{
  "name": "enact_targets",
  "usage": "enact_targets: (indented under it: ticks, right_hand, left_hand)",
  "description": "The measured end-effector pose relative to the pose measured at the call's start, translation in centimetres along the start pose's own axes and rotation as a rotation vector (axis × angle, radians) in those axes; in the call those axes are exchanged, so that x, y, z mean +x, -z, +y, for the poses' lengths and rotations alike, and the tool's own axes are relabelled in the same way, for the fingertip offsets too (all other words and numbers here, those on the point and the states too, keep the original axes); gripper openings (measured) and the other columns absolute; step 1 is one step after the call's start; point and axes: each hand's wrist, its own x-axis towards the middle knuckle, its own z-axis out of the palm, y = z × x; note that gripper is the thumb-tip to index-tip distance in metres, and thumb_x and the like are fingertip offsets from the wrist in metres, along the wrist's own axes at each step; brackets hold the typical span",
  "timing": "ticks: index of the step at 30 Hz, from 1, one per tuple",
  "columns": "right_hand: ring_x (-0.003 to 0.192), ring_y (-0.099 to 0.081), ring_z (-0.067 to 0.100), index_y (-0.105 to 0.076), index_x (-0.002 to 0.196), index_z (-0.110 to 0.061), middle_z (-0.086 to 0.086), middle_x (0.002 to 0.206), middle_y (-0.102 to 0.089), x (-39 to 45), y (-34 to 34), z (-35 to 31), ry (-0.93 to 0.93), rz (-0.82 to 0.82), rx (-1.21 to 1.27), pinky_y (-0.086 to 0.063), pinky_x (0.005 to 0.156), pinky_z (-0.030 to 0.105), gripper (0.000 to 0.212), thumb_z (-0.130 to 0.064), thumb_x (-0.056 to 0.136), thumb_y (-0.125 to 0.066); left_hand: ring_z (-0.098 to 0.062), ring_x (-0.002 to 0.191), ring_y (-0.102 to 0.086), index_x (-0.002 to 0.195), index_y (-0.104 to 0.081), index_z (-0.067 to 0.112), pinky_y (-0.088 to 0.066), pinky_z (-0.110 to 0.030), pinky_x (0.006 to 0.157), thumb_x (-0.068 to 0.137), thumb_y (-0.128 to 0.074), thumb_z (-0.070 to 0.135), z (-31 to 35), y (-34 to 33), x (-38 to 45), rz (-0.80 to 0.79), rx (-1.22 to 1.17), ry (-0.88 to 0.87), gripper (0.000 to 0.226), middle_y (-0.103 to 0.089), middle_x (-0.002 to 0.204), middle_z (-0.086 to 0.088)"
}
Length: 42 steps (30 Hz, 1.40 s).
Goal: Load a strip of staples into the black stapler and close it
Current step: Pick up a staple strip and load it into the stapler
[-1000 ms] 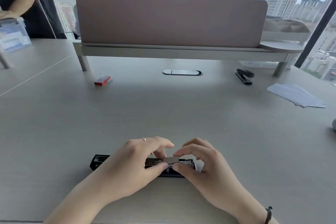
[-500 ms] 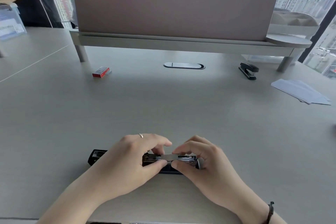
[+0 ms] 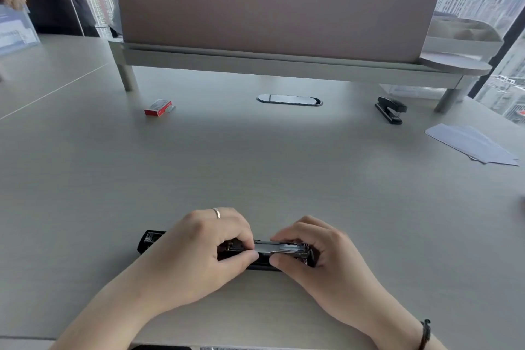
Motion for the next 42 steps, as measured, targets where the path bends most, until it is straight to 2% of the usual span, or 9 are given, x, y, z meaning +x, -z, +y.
enact_targets:
  ticks: [3,7,10,15,19,28,32,39,42]
  right_hand:
    - [0.088,-0.062,0.008,-0.071,0.097,-0.038,-0.014,0.097,-0.064,-0.2,0.4,0.2,-0.019,-0.002,-0.021,-0.048,0.070,0.018,0.019,-0.039,0.078,-0.075]
    - [0.074,-0.058,0.011,-0.071,0.089,-0.038,-0.010,0.096,-0.064,-0.7,1.6,0.9,-0.050,-0.021,-0.077,-0.042,0.059,0.014,0.014,-0.037,0.077,-0.077]
    - [0.076,-0.059,0.011,-0.072,0.086,-0.036,-0.011,0.095,-0.065,-1.0,2.0,1.2,-0.078,-0.010,-0.083,-0.040,0.059,0.014,0.013,-0.039,0.075,-0.078]
    - [0.080,-0.059,0.010,-0.072,0.086,-0.034,-0.010,0.095,-0.065,-1.0,1.9,1.2,-0.066,-0.007,-0.084,-0.041,0.062,0.015,0.012,-0.037,0.076,-0.078]
    - [0.077,-0.055,0.008,-0.071,0.087,-0.033,-0.010,0.094,-0.064,-1.0,1.9,1.1,-0.058,-0.004,-0.090,-0.039,0.061,0.014,0.013,-0.037,0.076,-0.077]
    - [0.079,-0.056,0.009,-0.070,0.085,-0.035,-0.011,0.094,-0.064,-1.2,1.9,1.2,-0.038,-0.004,-0.078,-0.038,0.062,0.015,0.010,-0.038,0.077,-0.075]
    - [0.080,-0.056,0.009,-0.070,0.086,-0.034,-0.011,0.094,-0.064,-1.2,1.9,1.3,-0.035,0.000,-0.088,-0.036,0.062,0.014,0.010,-0.039,0.077,-0.075]
    - [0.079,-0.055,0.007,-0.071,0.086,-0.034,-0.013,0.095,-0.064,-1.2,1.9,1.2,-0.036,-0.004,-0.079,-0.037,0.062,0.013,0.010,-0.037,0.078,-0.076]
    - [0.077,-0.056,0.007,-0.071,0.088,-0.032,-0.012,0.094,-0.064,-1.1,2.0,1.3,-0.033,-0.006,-0.070,-0.039,0.062,0.014,0.012,-0.037,0.078,-0.076]
  left_hand:
    - [0.000,0.078,-0.064,0.076,-0.069,0.031,-0.049,-0.016,0.067,0.082,-0.072,0.036,0.0,0.2,-0.1,-0.027,0.023,0.003,0.008,-0.067,0.089,0.022]
    - [0.000,0.073,-0.061,0.078,-0.070,0.032,-0.043,-0.009,0.062,0.083,-0.067,0.043,0.0,0.4,-0.2,-0.052,0.043,0.010,0.012,-0.064,0.092,0.024]
    - [-0.002,0.066,-0.058,0.083,-0.070,0.035,-0.040,-0.007,0.058,0.082,-0.060,0.051,0.1,0.3,-0.3,-0.063,0.063,0.009,0.019,-0.062,0.093,0.026]
    - [0.010,0.057,-0.048,0.087,-0.069,0.039,-0.033,-0.003,0.053,0.082,-0.060,0.051,0.9,-0.2,0.0,-0.079,0.102,-0.014,0.016,-0.061,0.093,0.027]
    - [0.008,0.056,-0.047,0.091,-0.068,0.039,-0.028,-0.003,0.054,0.084,-0.051,0.055,1.4,-0.9,0.4,-0.063,0.118,-0.045,0.025,-0.060,0.094,0.028]
    - [0.023,0.057,-0.042,0.088,-0.071,0.038,-0.025,0.002,0.052,0.086,-0.063,0.041,2.2,-1.1,0.6,-0.055,0.179,-0.089,0.009,-0.064,0.087,0.024]
    - [0.022,0.058,-0.042,0.087,-0.071,0.038,-0.021,0.002,0.054,0.086,-0.063,0.041,2.2,-1.2,0.6,-0.053,0.181,-0.095,0.009,-0.064,0.087,0.024]
    - [0.024,0.065,-0.045,0.094,-0.070,0.040,-0.032,0.002,0.062,0.085,-0.059,0.045,1.6,-1.1,0.4,-0.066,0.136,-0.062,0.015,-0.064,0.093,0.027]
    - [0.010,0.080,-0.062,0.099,-0.066,0.041,-0.053,-0.018,0.070,0.084,-0.060,0.045,1.1,-0.6,0.3,-0.051,0.078,-0.035,0.016,-0.066,0.096,0.030]
